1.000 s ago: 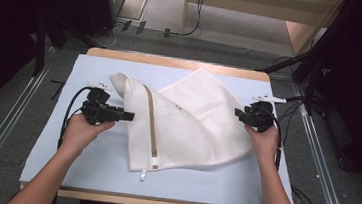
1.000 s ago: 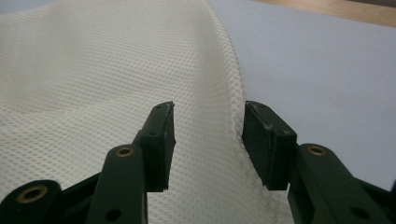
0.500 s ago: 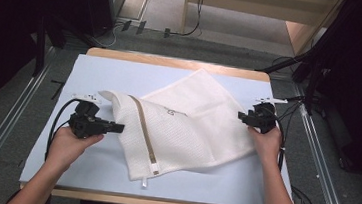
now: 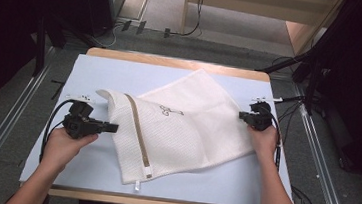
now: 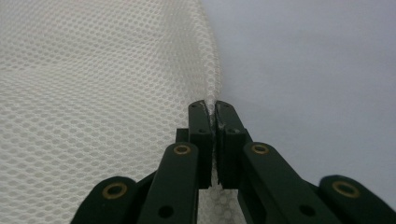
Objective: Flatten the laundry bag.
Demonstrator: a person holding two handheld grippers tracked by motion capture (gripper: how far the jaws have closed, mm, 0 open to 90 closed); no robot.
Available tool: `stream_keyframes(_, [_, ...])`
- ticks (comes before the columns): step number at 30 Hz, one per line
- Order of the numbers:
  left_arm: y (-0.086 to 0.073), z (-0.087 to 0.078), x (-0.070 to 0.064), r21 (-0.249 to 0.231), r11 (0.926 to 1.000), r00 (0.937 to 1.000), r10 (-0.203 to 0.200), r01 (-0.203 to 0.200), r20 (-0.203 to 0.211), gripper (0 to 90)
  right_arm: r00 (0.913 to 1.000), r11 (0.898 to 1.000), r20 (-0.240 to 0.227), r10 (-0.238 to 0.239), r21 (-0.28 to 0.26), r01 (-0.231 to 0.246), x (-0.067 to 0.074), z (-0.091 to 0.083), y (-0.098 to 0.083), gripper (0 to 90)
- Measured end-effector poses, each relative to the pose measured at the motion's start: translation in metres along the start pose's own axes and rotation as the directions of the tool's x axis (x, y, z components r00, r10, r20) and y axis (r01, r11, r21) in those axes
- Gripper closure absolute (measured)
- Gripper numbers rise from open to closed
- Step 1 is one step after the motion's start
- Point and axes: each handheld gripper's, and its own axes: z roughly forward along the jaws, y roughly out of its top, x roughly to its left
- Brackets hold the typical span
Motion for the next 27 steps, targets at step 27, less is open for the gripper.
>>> stream_keyframes(27, [0.046, -0.014, 0.013, -0.036, 0.9939, 0.9905, 0.101, -0.105, -0.094, 63.7, 0.9986, 0.994, -0.05, -0.018, -0.109, 0.012, 0.014, -0.054, -0.001, 61.7])
